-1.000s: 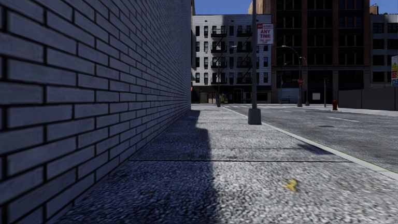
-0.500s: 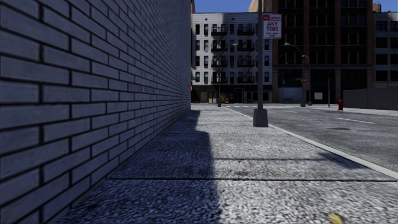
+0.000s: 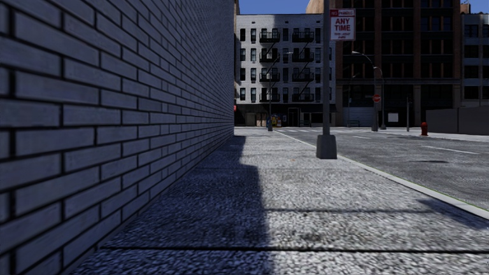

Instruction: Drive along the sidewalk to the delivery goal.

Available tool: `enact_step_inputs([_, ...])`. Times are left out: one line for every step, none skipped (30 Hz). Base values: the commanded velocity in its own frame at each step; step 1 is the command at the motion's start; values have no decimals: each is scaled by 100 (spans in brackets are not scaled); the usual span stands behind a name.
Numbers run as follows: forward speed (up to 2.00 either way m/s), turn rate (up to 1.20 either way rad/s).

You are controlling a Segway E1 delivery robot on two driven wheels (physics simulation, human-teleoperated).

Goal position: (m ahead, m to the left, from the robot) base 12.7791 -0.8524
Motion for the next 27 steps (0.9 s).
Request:
enact_step_inputs([82, 0])
enact_step_inputs([82, 0])
enact_step_inputs([82, 0])
enact_step_inputs([82, 0])
enact_step_inputs([82, 0])
enact_step_inputs([82, 0])
enact_step_inputs([82, 0])
enact_step_inputs([82, 0])
enact_step_inputs([82, 0])
enact_step_inputs([82, 0])
enact_step_inputs([82, 0])
enact_step_inputs([82, 0])
enact_step_inputs([81, 0])
enact_step_inputs([81, 0])
enact_step_inputs([81, 0])
enact_step_inputs([81, 0])
enact_step_inputs([81, 0])
enact_step_inputs([80, 0])
enact_step_inputs([80, 0])
enact_step_inputs([80, 0])
enact_step_inputs([79, 0])
enact_step_inputs([78, 0])
enact_step_inputs([77, 0])
enact_step_inputs([77, 0])
enact_step_inputs([77, 0])
enact_step_inputs([77, 0])
enact_step_inputs([77, 0])
